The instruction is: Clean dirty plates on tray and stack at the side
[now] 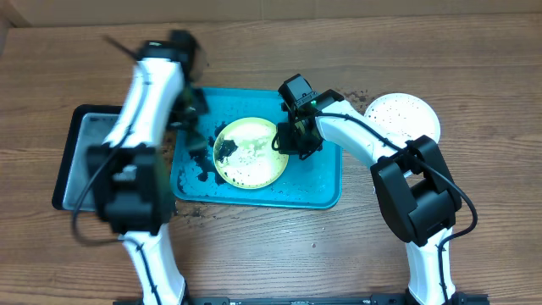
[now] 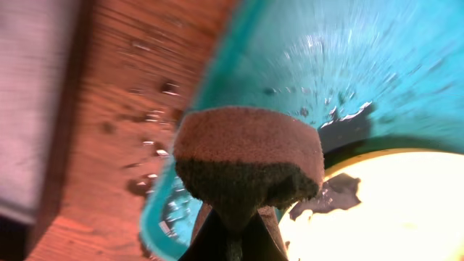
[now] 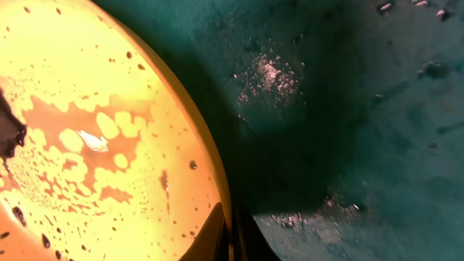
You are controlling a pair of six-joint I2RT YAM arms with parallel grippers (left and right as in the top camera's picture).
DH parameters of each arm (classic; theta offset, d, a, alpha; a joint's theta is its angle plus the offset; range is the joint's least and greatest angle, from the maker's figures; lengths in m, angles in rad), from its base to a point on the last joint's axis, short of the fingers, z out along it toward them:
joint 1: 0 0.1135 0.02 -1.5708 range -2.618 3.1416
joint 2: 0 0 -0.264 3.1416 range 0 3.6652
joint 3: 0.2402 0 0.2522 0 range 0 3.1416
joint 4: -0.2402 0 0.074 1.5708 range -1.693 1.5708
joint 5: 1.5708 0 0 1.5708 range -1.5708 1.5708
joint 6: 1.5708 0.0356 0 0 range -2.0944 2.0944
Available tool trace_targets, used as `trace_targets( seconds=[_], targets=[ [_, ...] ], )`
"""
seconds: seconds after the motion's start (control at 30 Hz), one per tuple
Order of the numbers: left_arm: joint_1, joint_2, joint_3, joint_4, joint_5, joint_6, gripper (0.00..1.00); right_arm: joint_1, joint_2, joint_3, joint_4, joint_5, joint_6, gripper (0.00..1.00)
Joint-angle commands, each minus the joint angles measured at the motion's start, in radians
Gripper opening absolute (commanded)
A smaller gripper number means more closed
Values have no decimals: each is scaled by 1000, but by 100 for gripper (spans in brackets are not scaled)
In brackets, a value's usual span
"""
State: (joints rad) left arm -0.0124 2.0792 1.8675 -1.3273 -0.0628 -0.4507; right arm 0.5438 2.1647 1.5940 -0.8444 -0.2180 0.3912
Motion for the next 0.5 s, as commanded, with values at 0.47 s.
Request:
trace_targets(
  seconds=[0.47],
  targets=[
    [553, -193, -13, -3, 168, 61, 4, 216, -61, 483, -350, 803, -89, 4]
  ],
)
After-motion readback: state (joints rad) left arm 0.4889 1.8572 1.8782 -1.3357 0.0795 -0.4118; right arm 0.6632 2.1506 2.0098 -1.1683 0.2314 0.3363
